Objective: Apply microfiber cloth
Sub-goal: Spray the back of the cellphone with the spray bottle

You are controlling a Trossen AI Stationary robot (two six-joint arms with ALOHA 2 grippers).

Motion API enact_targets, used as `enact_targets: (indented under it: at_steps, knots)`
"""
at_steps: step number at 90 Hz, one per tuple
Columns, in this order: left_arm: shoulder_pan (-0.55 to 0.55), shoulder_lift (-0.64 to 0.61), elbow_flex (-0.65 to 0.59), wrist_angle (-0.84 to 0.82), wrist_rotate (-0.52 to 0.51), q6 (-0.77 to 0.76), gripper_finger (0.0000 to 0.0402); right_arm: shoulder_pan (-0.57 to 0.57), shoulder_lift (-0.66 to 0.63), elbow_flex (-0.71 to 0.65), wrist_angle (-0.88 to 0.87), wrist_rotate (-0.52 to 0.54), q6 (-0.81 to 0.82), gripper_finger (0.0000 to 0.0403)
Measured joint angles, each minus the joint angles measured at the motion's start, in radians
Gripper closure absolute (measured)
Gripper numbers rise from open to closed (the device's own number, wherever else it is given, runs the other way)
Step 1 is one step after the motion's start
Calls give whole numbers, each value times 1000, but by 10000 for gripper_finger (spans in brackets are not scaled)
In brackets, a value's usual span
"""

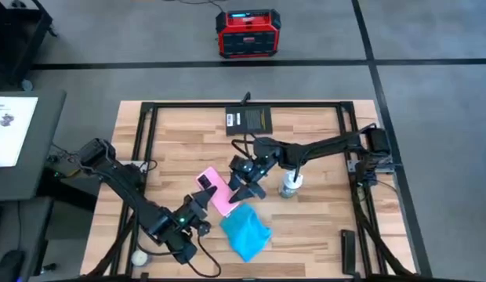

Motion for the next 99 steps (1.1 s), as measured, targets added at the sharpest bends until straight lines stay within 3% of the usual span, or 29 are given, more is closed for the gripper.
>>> enact_targets:
  at_steps: [14,27,31,70,99]
  knots:
    - [0,0,0,0,-1,-1,395,0,0,0,-8,21,-28,228]
    - [-1,0,0,-2,-7,25,395,-1,0,0,-35,36,-76,350]
    - [-2,1,0,-7,-16,46,395,-2,1,0,-37,37,-74,371]
    - [-10,2,19,31,-3,9,380,1,-1,0,-46,74,-157,372]
    - [-35,2,106,76,21,-15,299,11,-7,3,-20,97,-211,381]
